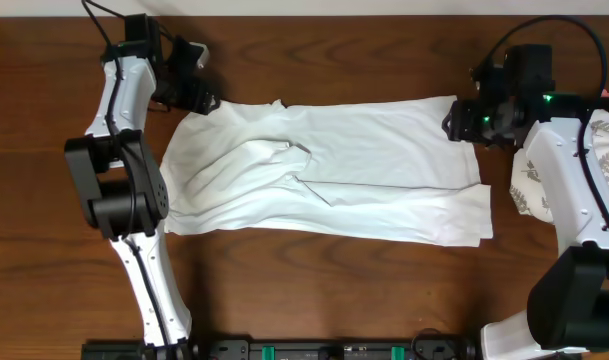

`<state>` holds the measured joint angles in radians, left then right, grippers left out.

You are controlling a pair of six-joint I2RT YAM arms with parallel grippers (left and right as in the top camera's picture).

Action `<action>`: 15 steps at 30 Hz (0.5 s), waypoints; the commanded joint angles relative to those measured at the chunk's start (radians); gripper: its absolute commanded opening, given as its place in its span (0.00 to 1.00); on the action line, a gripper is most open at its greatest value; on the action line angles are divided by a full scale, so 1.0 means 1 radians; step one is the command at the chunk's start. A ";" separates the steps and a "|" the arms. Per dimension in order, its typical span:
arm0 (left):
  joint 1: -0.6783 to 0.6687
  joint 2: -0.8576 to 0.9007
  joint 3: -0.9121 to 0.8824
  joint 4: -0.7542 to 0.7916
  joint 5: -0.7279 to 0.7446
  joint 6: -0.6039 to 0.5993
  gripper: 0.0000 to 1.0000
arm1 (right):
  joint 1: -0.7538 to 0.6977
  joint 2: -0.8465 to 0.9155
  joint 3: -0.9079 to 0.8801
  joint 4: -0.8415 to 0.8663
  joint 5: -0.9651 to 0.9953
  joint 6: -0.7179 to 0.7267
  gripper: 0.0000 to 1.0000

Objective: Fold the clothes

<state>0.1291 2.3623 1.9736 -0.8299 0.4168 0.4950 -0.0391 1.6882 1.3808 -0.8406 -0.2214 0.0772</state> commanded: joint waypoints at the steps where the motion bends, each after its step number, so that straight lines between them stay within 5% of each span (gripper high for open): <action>1: 0.001 0.021 0.011 0.011 0.013 0.017 0.65 | -0.006 -0.008 0.014 -0.009 -0.011 -0.016 0.50; 15: 0.001 0.037 -0.002 0.044 -0.010 0.017 0.61 | -0.006 -0.008 0.014 -0.016 -0.011 -0.015 0.45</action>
<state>0.1291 2.3726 1.9736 -0.7933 0.4141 0.5018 -0.0391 1.6882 1.3808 -0.8528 -0.2218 0.0742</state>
